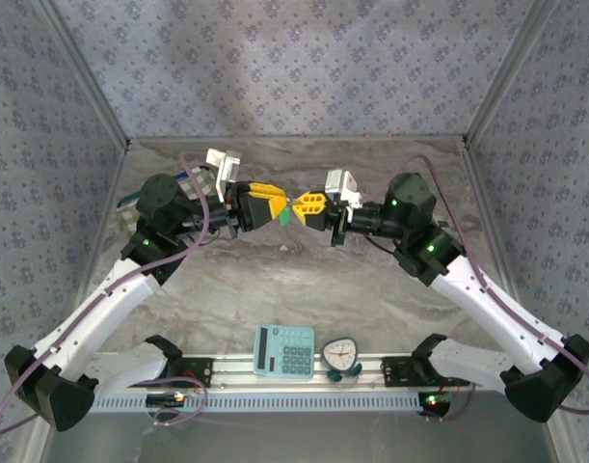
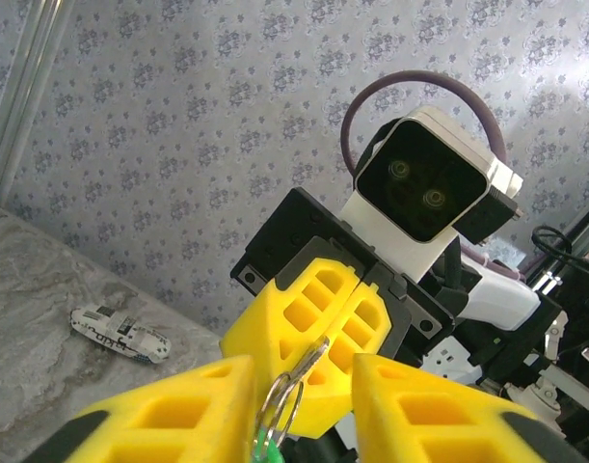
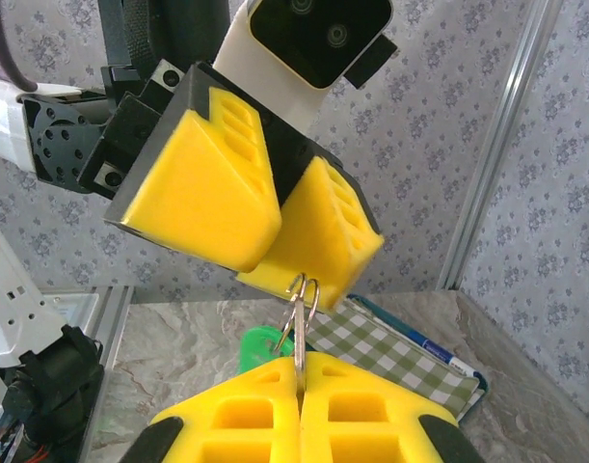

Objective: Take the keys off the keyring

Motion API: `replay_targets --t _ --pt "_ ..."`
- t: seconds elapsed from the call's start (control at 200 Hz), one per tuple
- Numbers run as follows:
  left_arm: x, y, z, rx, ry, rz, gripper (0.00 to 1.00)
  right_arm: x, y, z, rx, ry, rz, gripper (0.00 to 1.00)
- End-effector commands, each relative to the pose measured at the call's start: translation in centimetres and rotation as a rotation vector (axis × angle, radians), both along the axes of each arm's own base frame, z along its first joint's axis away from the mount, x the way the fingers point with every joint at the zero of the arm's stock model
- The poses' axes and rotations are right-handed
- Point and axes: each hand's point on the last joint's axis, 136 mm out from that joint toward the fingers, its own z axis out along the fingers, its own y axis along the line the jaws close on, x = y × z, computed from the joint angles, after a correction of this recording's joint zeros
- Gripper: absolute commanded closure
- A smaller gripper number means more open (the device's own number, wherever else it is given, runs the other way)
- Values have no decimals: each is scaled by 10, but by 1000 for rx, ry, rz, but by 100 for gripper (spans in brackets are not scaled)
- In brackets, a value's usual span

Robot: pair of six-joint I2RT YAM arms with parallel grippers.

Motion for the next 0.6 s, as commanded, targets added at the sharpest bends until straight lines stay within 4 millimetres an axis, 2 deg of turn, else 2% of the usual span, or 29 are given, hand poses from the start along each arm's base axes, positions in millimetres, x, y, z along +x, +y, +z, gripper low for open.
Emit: replay_targets --t 0.0,0.14,0.23,0.38,0.595 --pt "-11 1 16 -20 -46 -33 72 -5 -3 21 45 -28 14 100" --pt "-11 1 16 -19 -47 -31 78 -4 -3 21 45 -26 12 100" --pt "-11 1 16 -19 -49 -30 89 -4 -3 22 46 -28 11 100" --pt "-10 2 18 -28 -48 -21 100 -4 -4 21 47 -30 9 100" --pt "-3 13 27 -74 -37 33 100 -6 -7 17 48 -31 0 100"
